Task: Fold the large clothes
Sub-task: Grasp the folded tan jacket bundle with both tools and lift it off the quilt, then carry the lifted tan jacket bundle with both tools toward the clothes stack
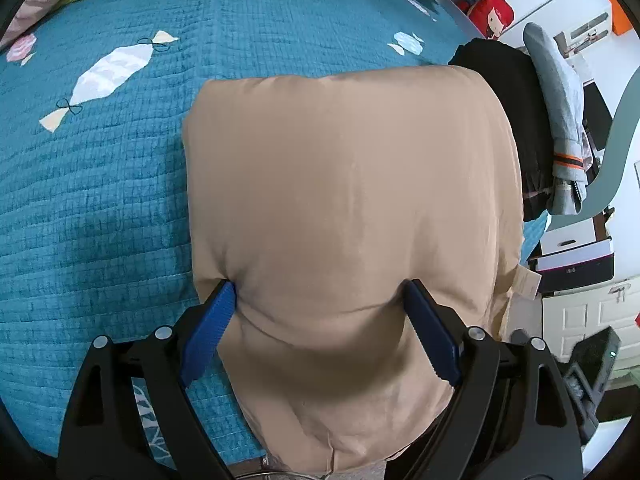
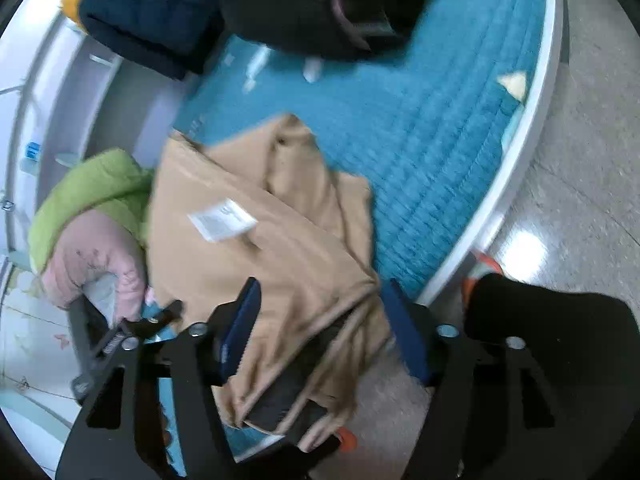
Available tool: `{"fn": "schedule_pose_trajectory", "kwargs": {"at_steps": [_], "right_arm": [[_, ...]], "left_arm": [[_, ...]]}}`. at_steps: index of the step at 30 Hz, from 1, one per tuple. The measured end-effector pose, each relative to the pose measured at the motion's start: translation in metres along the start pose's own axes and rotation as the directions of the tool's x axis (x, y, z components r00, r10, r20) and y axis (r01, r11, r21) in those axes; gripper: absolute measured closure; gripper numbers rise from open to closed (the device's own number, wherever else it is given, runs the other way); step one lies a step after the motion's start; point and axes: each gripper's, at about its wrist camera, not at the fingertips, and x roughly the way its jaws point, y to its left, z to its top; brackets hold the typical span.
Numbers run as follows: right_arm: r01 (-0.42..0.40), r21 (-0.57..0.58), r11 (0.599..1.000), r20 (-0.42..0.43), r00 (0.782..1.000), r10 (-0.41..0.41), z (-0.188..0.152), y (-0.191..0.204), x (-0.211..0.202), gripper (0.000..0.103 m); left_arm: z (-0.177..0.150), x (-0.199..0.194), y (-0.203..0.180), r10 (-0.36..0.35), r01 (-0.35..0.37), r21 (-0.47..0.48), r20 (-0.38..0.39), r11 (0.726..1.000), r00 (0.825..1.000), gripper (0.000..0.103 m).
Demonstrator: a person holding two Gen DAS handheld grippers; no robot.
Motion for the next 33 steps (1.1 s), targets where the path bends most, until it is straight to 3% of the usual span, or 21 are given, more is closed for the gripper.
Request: {"fn": "schedule_pose_trajectory", "kwargs": {"at_steps": [4, 9, 13, 18, 20, 21, 22, 23, 29, 33], "right_arm": [[-0.004, 0.107, 0.994, -0.131, 0.991, 0.018, -0.001, -0.018, 0.034, 0.039], [-0.010, 0.165, 0.986, -0.146, 0.989, 0.035, 0.003, -0.025, 0.053, 0.029], [-0.055, 0.226, 0.973, -0.174, 0.980, 0.096, -0.002, -0.025, 0.063, 0.031], [-0.085, 0.187, 0.979, -0.170, 0.978, 0.118, 0.002, -0.014, 0.064, 0.032], [-0.124, 0.236, 0.964, -0.187, 0.967, 0.170, 0.004, -0.018, 0.076, 0.041], [-0.143, 0.232, 0.962, -0.184, 0.965, 0.188, 0.005, -0.018, 0.078, 0.049], [-0.176, 0.227, 0.958, -0.172, 0.961, 0.217, 0.006, -0.018, 0.078, 0.066], [-0.197, 0.228, 0.954, -0.171, 0.956, 0.238, 0.008, -0.020, 0.079, 0.070], [-0.223, 0.147, 0.964, -0.109, 0.965, 0.240, 0.029, -0.022, 0.046, 0.081], [-0.164, 0.063, 0.984, -0.080, 0.982, 0.169, 0.069, -0.026, 0.031, 0.082]], "left_arm": [[0.000, -0.001, 0.000, 0.008, -0.008, 0.006, -0.005, 1.000, 1.000, 0.017], [0.002, 0.001, -0.003, 0.013, -0.012, 0.020, -0.009, 1.000, 1.000, 0.017], [0.004, 0.002, -0.004, 0.014, -0.013, 0.030, -0.015, 0.999, 1.000, 0.017], [0.005, 0.002, -0.005, 0.010, -0.009, 0.053, -0.022, 0.999, 1.000, 0.017], [0.006, 0.001, -0.005, 0.003, -0.001, 0.064, -0.031, 0.998, 1.000, 0.017], [0.007, -0.001, -0.004, 0.000, 0.003, 0.072, -0.037, 0.997, 0.999, 0.017], [0.008, -0.004, -0.003, -0.004, 0.007, 0.080, -0.038, 0.997, 0.999, 0.017], [0.010, -0.012, -0.003, -0.015, 0.018, 0.095, -0.030, 0.995, 0.999, 0.017], [0.048, -0.062, -0.010, -0.082, 0.073, 0.185, 0.046, 0.980, 0.996, 0.017], [0.091, -0.051, -0.037, -0.087, 0.087, 0.259, -0.014, 0.962, 0.996, 0.016]]}}
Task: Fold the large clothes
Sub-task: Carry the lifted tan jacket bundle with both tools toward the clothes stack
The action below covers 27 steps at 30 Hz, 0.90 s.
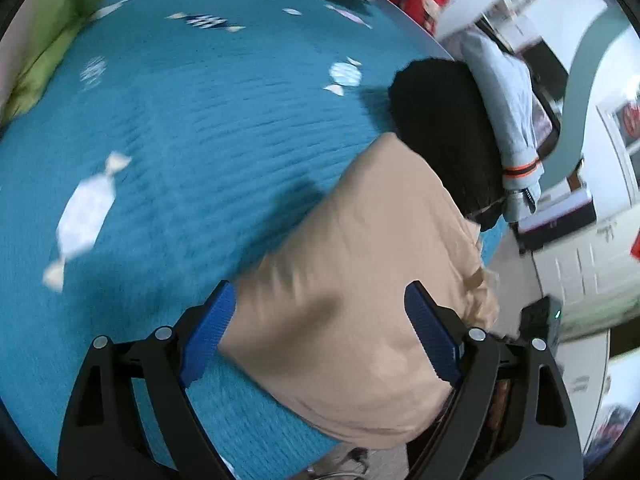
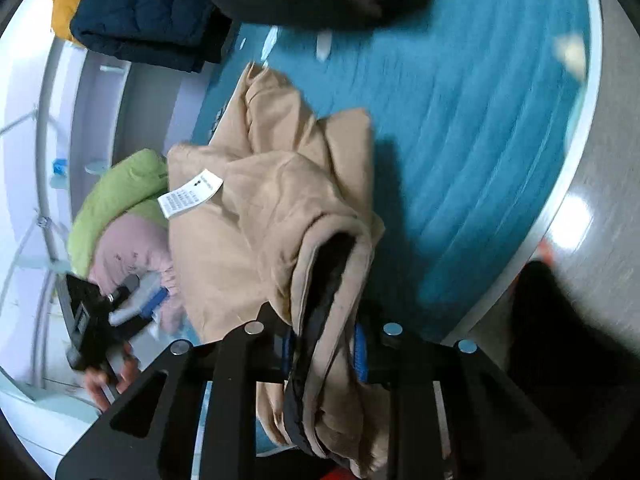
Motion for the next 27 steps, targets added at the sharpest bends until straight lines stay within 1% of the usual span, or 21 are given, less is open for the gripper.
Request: {"fn": "schedule_pose_trajectory", "kwargs": {"at_steps": [2, 3, 5, 8, 10, 11, 12, 14, 15, 17, 18, 19, 20, 21, 22, 23, 24, 25, 27], "right_arm": [[0.054, -0.022, 0.998, 0.009, 0.998, -0.054, 0.028, -0.005, -0.003, 0.082], [0.083, -0.038, 0.996, 0.023, 0.996, -0.082, 0.041, -0.007, -0.004, 0.082], [0.132, -0.075, 0.988, 0.029, 0.991, -0.130, 0.062, -0.003, -0.001, 0.082], [0.164, -0.082, 0.983, 0.014, 0.986, -0.163, 0.082, -0.004, 0.007, 0.082], [0.179, -0.100, 0.979, 0.003, 0.984, -0.180, 0.084, -0.003, 0.013, 0.082], [0.183, -0.109, 0.977, -0.001, 0.983, -0.184, 0.085, -0.002, 0.015, 0.082], [0.183, -0.107, 0.977, -0.003, 0.983, -0.184, 0.083, -0.001, 0.017, 0.081], [0.183, -0.107, 0.977, -0.010, 0.983, -0.185, 0.086, -0.002, 0.021, 0.081], [0.184, -0.104, 0.978, -0.010, 0.983, -0.186, 0.087, -0.002, 0.024, 0.081], [0.190, -0.108, 0.976, -0.011, 0.981, -0.192, 0.088, -0.003, 0.026, 0.080], [0.194, -0.108, 0.975, -0.010, 0.981, -0.196, 0.085, 0.000, 0.029, 0.080], [0.200, -0.108, 0.974, -0.009, 0.979, -0.202, 0.085, 0.002, 0.032, 0.079], [0.207, -0.112, 0.972, -0.006, 0.978, -0.209, 0.085, 0.006, 0.036, 0.079], [0.213, -0.115, 0.970, -0.002, 0.977, -0.214, 0.083, 0.008, 0.037, 0.079], [0.220, -0.121, 0.968, 0.002, 0.975, -0.221, 0.075, 0.016, 0.037, 0.079], [0.227, -0.129, 0.965, 0.007, 0.974, -0.228, 0.074, 0.021, 0.037, 0.079], [0.231, -0.137, 0.963, 0.014, 0.973, -0.232, 0.069, 0.028, 0.038, 0.080], [0.231, -0.144, 0.962, 0.019, 0.973, -0.230, 0.055, 0.032, 0.026, 0.080], [0.208, -0.146, 0.967, 0.026, 0.978, -0.207, 0.049, 0.042, 0.021, 0.081]], "left_arm": [[0.015, 0.019, -0.005, -0.024, 0.024, 0.000, -0.046, 1.000, 0.999, 0.016], [0.020, 0.029, -0.006, -0.052, 0.052, -0.006, -0.064, 0.999, 0.997, 0.016], [0.025, 0.057, -0.009, -0.102, 0.099, -0.034, -0.121, 0.995, 0.987, 0.016], [0.025, 0.090, -0.009, -0.174, 0.163, -0.076, -0.163, 0.984, 0.971, 0.017], [0.024, 0.102, -0.006, -0.159, 0.146, -0.084, -0.168, 0.986, 0.973, 0.014], [0.024, 0.107, -0.003, -0.168, 0.154, -0.094, -0.174, 0.984, 0.970, 0.014], [0.023, 0.111, 0.000, -0.187, 0.169, -0.113, -0.182, 0.979, 0.965, 0.012], [0.017, 0.125, 0.007, -0.231, 0.200, -0.158, -0.217, 0.967, 0.948, 0.012], [0.013, 0.132, 0.008, -0.230, 0.194, -0.166, -0.232, 0.967, 0.945, 0.012], [0.005, 0.141, 0.010, -0.237, 0.196, -0.180, -0.244, 0.964, 0.940, 0.012], [0.002, 0.142, 0.010, -0.236, 0.195, -0.182, -0.244, 0.964, 0.941, 0.012], [-0.001, 0.141, 0.007, -0.228, 0.193, -0.164, -0.238, 0.967, 0.944, 0.014], [-0.001, 0.140, 0.003, -0.234, 0.205, -0.140, -0.238, 0.969, 0.943, 0.028], [-0.001, 0.138, -0.001, -0.230, 0.207, -0.121, -0.233, 0.971, 0.945, 0.036], [-0.001, 0.133, -0.007, -0.206, 0.191, -0.086, -0.227, 0.978, 0.952, 0.040], [0.000, 0.128, -0.013, -0.178, 0.173, -0.043, -0.224, 0.984, 0.958, 0.048], [0.000, 0.125, -0.018, -0.158, 0.158, -0.019, -0.217, 0.987, 0.963, 0.053], [-0.002, 0.121, -0.023, -0.131, 0.136, 0.013, -0.205, 0.991, 0.970, 0.055], [-0.004, 0.111, -0.028, -0.117, 0.126, 0.037, -0.175, 0.991, 0.978, 0.062]]}}
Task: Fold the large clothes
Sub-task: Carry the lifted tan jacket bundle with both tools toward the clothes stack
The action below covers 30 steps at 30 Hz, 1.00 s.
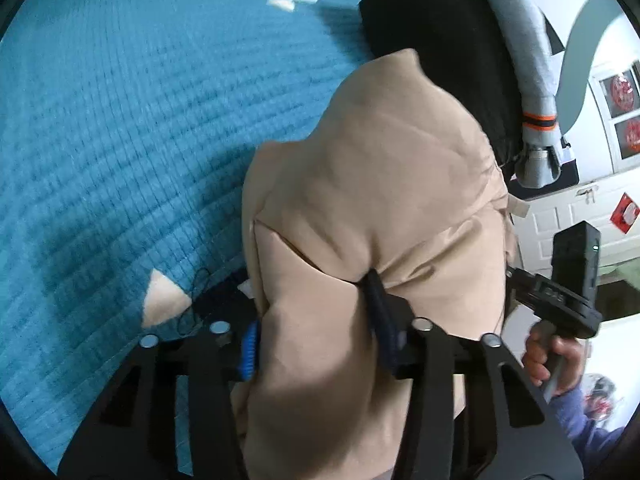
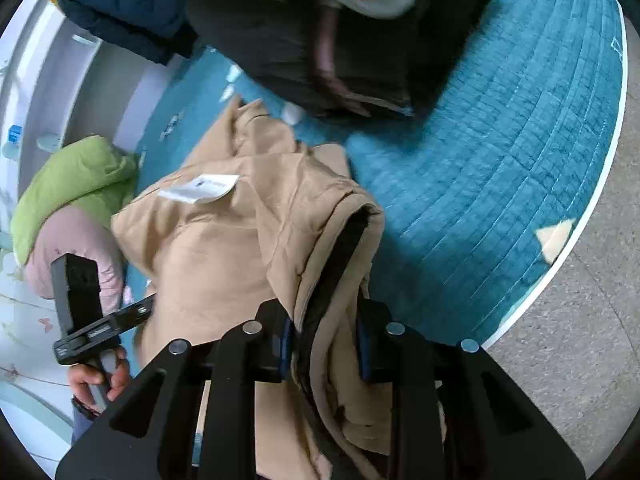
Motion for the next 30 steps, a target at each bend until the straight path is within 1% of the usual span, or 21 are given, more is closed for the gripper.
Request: {"fn": "schedule_pose_trajectory", "kwargs": {"at_steps": [3, 5, 7, 9, 12, 14, 16, 18, 19, 20, 21, 22, 25, 28, 30], "right_arm": [[-0.065, 0.000, 0.998, 0.006, 0.998, 0.065, -0.011, 0.015, -0.018, 0.081], [-0.131, -0.001, 0.991, 0.005, 0.991, 0.131, -0.016, 0.025, -0.031, 0.082], [-0.178, -0.018, 0.984, 0.009, 0.984, 0.178, -0.018, 0.036, -0.043, 0.083], [-0.225, -0.036, 0.974, 0.024, 0.974, 0.226, -0.014, 0.045, -0.065, 0.083], [-0.289, -0.078, 0.954, 0.059, 0.954, 0.293, -0.010, 0.067, -0.093, 0.083], [-0.330, -0.114, 0.937, 0.095, 0.935, 0.341, -0.001, 0.082, -0.119, 0.083], [-0.360, -0.142, 0.922, 0.132, 0.916, 0.378, 0.011, 0.089, -0.142, 0.083], [-0.390, -0.172, 0.905, 0.182, 0.890, 0.418, 0.026, 0.099, -0.168, 0.083], [-0.397, -0.188, 0.898, 0.206, 0.878, 0.432, 0.036, 0.105, -0.182, 0.083], [-0.402, -0.194, 0.895, 0.228, 0.868, 0.440, 0.043, 0.105, -0.192, 0.083], [-0.408, -0.205, 0.890, 0.265, 0.852, 0.452, 0.057, 0.108, -0.206, 0.083], [-0.406, -0.210, 0.890, 0.284, 0.845, 0.452, 0.065, 0.108, -0.213, 0.083], [-0.409, -0.202, 0.890, 0.359, 0.815, 0.455, 0.097, 0.100, -0.233, 0.083], [-0.417, -0.158, 0.895, 0.415, 0.795, 0.443, 0.127, 0.080, -0.238, 0.083], [-0.406, -0.139, 0.903, 0.446, 0.789, 0.423, 0.143, 0.065, -0.239, 0.083]], "left_arm": [[-0.005, -0.025, -0.012, -0.014, 0.013, 0.021, 0.050, 1.000, 0.999, 0.064], [-0.010, -0.044, -0.019, -0.023, 0.020, 0.042, 0.083, 0.999, 0.996, 0.064], [-0.011, -0.064, -0.027, -0.038, 0.034, 0.037, 0.115, 0.999, 0.993, 0.064], [-0.012, -0.087, -0.038, -0.038, 0.029, 0.056, 0.160, 0.998, 0.986, 0.064], [-0.008, -0.132, -0.065, -0.049, 0.029, 0.090, 0.227, 0.996, 0.973, 0.064], [0.004, -0.154, -0.089, -0.057, 0.027, 0.120, 0.259, 0.992, 0.964, 0.064], [0.022, -0.176, -0.112, -0.077, 0.032, 0.158, 0.285, 0.987, 0.955, 0.063], [0.049, -0.198, -0.140, -0.100, 0.038, 0.203, 0.305, 0.978, 0.947, 0.063], [0.060, -0.203, -0.155, -0.108, 0.039, 0.221, 0.308, 0.975, 0.945, 0.063], [0.079, -0.210, -0.172, -0.120, 0.043, 0.246, 0.310, 0.968, 0.943, 0.063], [0.092, -0.215, -0.182, -0.128, 0.045, 0.263, 0.309, 0.964, 0.942, 0.063], [0.111, -0.219, -0.200, -0.134, 0.043, 0.290, 0.305, 0.956, 0.943, 0.063], [0.165, -0.219, -0.249, -0.135, 0.029, 0.339, 0.293, 0.940, 0.947, 0.063], [0.216, -0.200, -0.289, -0.107, -0.004, 0.375, 0.275, 0.927, 0.955, 0.063], [0.248, -0.182, -0.316, -0.080, -0.038, 0.404, 0.270, 0.914, 0.959, 0.063]]}}
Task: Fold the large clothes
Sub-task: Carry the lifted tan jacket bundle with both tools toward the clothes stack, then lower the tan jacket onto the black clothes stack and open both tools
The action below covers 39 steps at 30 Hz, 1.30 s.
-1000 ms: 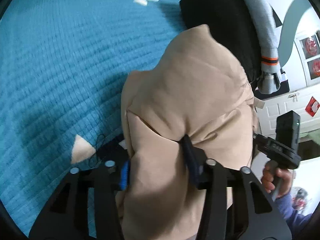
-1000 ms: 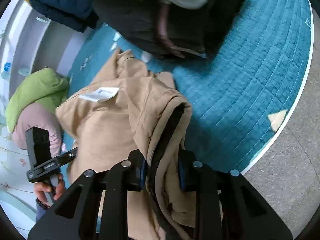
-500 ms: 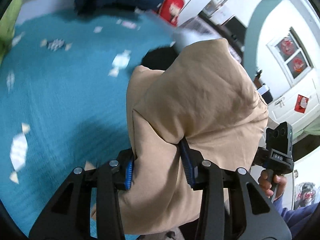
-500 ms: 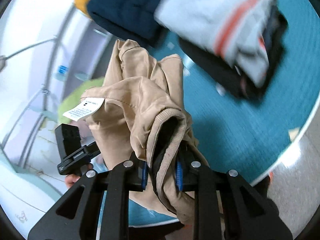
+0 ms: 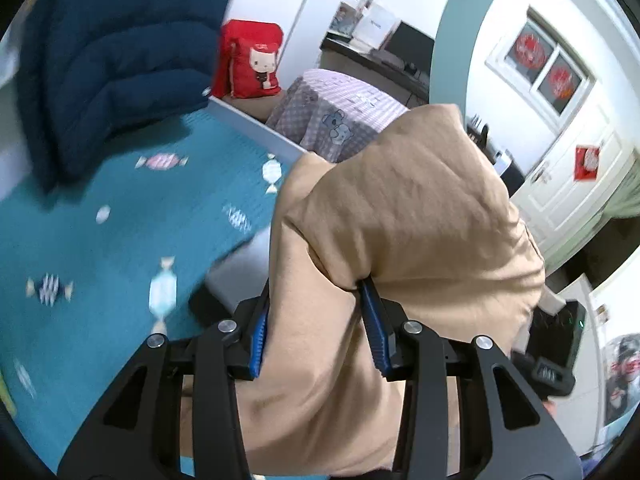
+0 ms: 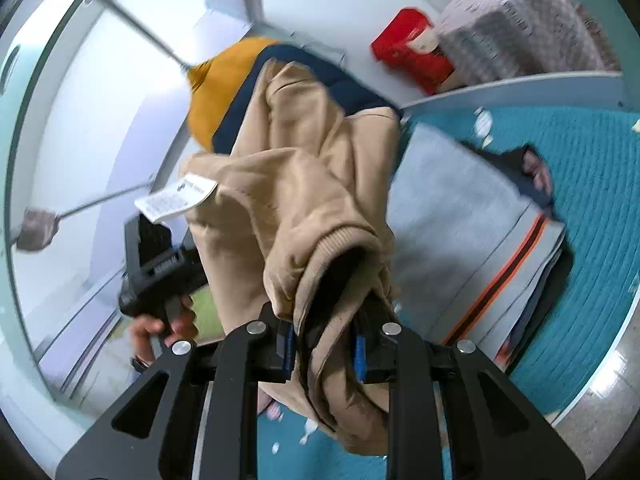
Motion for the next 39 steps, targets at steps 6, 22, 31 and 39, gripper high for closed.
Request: {"fn": "schedule_pose_trajectory", "kwargs": {"at_steps": [6, 22, 31, 39], "right_arm": [[0.223, 0.080, 0.972, 0.012, 0.974, -0.225, 0.037, -0.093, 0.023, 0.081], [0.417, -0.053, 0.907, 0.056, 0.908, -0.415, 0.030, -0.119, 0.016, 0.042], [0.381, -0.386, 0.840, 0.139, 0.924, -0.356, 0.023, -0.028, 0.013, 0.054], [0.449, -0.462, 0.765, 0.001, 0.863, -0.506, 0.071, -0.063, 0.148, 0.067]], "left_arm": [[0.041, 0.113, -0.010, 0.165, -0.162, 0.065, -0.044, 0.985, 0.985, 0.058], [0.012, 0.068, -0.042, 0.285, -0.331, 0.129, 0.287, 0.935, 0.915, 0.022], [-0.056, 0.106, -0.068, 0.262, -0.285, 0.289, 0.117, 0.914, 0.958, 0.022], [-0.021, 0.163, -0.027, 0.376, -0.385, 0.192, 0.083, 0.903, 0.923, 0.020]]}}
